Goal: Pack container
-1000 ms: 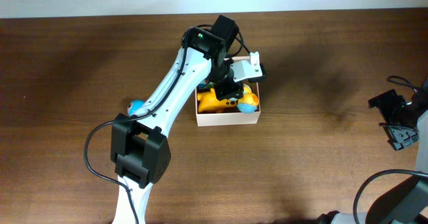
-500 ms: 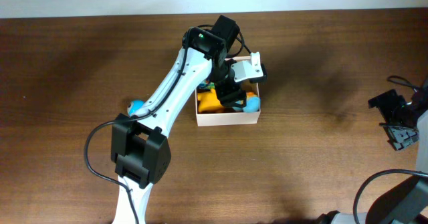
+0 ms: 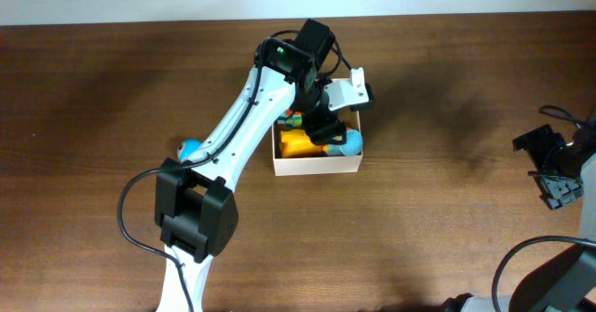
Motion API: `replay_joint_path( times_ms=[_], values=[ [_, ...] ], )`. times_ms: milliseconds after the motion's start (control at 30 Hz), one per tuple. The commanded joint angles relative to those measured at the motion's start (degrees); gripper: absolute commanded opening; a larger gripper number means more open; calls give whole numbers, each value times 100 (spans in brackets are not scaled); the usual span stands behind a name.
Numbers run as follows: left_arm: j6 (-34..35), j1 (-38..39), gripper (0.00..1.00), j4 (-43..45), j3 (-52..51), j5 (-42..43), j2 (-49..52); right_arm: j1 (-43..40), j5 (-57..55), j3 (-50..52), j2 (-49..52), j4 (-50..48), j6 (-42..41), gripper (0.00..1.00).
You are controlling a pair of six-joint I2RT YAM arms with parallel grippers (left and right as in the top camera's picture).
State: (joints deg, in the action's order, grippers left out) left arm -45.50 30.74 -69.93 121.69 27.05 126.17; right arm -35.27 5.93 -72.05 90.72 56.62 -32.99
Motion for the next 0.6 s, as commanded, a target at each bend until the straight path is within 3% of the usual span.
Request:
replay_joint_path(
  times_ms=[0, 67, 100, 167, 567],
  values=[
    [260, 24, 73, 90, -17, -55, 50, 4, 7, 15, 9, -4, 15, 99],
    [260, 24, 71, 92, -17, -103, 59, 4, 7, 15, 9, -4, 15, 99],
    [282, 24, 59, 92, -28, -142, 63, 4, 7, 15, 9, -4, 15, 99],
    [280, 26, 52, 92, -79, -140, 63, 4, 7, 15, 9, -4, 15, 99],
    [278, 39, 51, 177, -466, -138, 146, 4, 7, 15, 9, -4, 15, 99]
  ],
)
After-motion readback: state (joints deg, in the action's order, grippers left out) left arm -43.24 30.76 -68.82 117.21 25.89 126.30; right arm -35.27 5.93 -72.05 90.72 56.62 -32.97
